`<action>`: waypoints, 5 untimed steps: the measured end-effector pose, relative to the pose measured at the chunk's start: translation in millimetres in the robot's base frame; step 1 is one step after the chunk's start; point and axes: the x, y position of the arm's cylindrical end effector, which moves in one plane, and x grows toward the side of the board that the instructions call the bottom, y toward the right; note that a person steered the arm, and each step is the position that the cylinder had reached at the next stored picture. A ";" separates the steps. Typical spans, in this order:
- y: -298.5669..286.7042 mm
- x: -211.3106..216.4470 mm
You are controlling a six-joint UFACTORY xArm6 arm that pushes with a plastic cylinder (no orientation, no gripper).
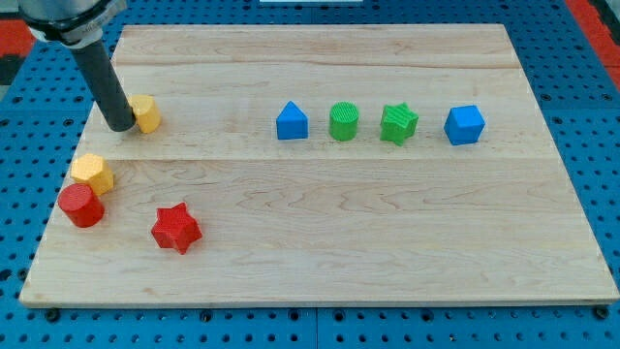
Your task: Push the yellow heart towards blue triangle
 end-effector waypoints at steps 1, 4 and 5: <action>-20.1 -21.8; 54.3 -16.1; 78.4 -13.1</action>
